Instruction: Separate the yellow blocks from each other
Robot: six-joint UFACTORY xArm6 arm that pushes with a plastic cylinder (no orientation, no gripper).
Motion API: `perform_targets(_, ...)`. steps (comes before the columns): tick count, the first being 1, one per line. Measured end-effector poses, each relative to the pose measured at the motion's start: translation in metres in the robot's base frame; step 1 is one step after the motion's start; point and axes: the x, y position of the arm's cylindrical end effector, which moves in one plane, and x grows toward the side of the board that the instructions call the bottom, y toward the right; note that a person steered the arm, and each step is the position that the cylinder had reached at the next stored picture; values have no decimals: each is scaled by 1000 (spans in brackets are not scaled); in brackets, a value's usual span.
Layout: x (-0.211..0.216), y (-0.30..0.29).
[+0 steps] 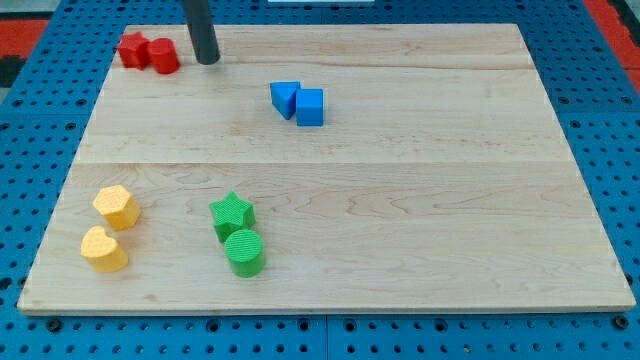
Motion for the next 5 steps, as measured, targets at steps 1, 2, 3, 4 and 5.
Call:
perform_targets(1,49,7)
perform_targets(2,98,-62)
perform_targets(3,141,-129)
perform_targets(4,238,-151)
perform_targets(5,338,-153)
